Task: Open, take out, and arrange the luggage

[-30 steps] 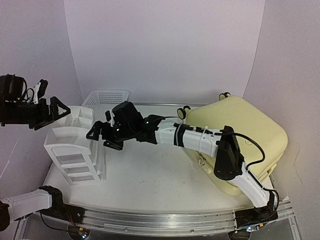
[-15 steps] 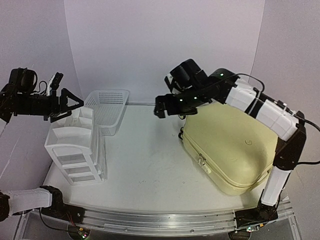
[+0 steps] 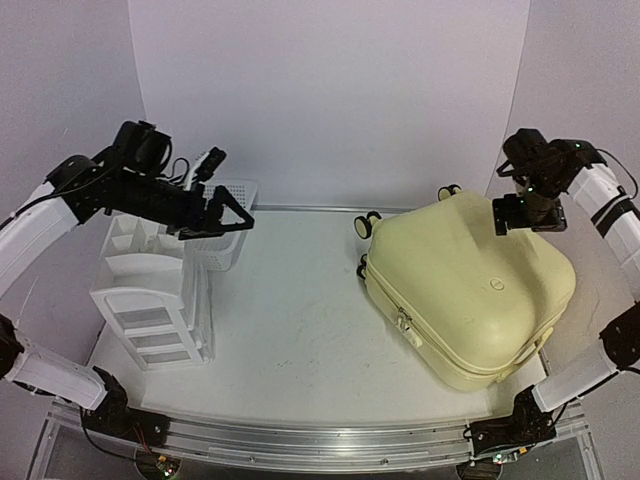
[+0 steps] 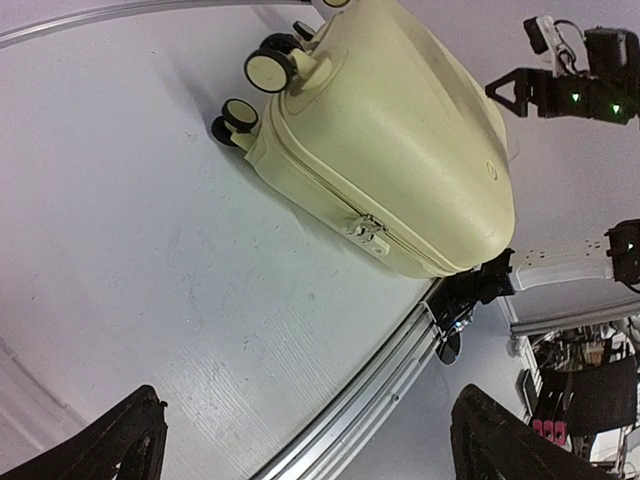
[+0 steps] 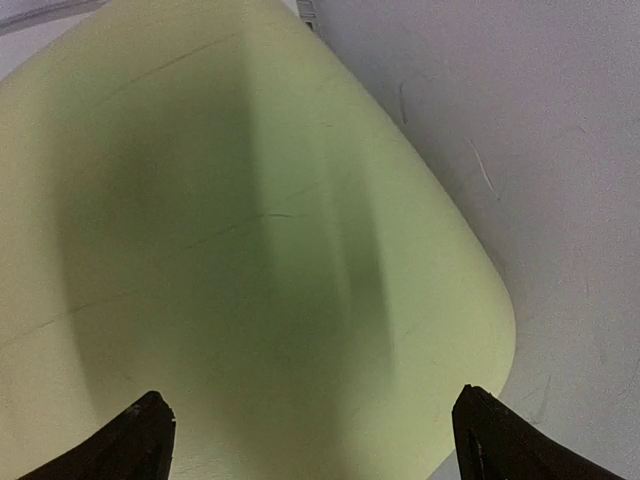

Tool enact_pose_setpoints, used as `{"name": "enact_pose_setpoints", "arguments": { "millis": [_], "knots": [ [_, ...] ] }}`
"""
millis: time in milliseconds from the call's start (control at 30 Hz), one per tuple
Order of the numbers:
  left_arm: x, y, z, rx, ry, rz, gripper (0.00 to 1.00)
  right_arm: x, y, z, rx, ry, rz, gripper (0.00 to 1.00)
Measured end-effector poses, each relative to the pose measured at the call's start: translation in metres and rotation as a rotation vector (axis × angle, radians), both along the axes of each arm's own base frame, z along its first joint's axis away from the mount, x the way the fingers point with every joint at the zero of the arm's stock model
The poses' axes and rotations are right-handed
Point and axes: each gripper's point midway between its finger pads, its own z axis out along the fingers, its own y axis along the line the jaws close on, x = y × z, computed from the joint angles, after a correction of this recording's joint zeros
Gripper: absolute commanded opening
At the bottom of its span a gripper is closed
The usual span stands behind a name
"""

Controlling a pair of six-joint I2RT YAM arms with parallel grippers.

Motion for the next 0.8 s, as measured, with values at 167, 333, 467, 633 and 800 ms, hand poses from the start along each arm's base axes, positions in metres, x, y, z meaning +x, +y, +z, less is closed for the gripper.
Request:
{"name": "enact_pose_setpoints", "arguments": {
  "millis": [167,333,467,633,800],
  "knots": [
    [0.003,-0.068,-0.014,0.055,-0.003,-0.106,0.99,0.003,-0.038,-0.006,0.244,0.010,-0.146,0.98],
    [-0.001,-0.116,-0.035,0.098,0.005,-0.175,0.99,0.061,-0.056,-0.012,0.426,-0.010,-0.233,0.98],
    [-0.021,-0.134,-0.050,0.131,0.016,-0.224,0.99,0.119,-0.053,-0.017,0.492,-0.038,-0.218,0.98],
    [-0.041,-0.133,-0.070,0.174,0.043,-0.238,0.99,0.172,-0.043,-0.030,0.577,-0.057,-0.191,0.98],
    [-0.046,-0.111,-0.091,0.227,0.072,-0.188,0.99,0.204,-0.026,-0.046,0.646,-0.048,-0.130,0.97]
  ]
}}
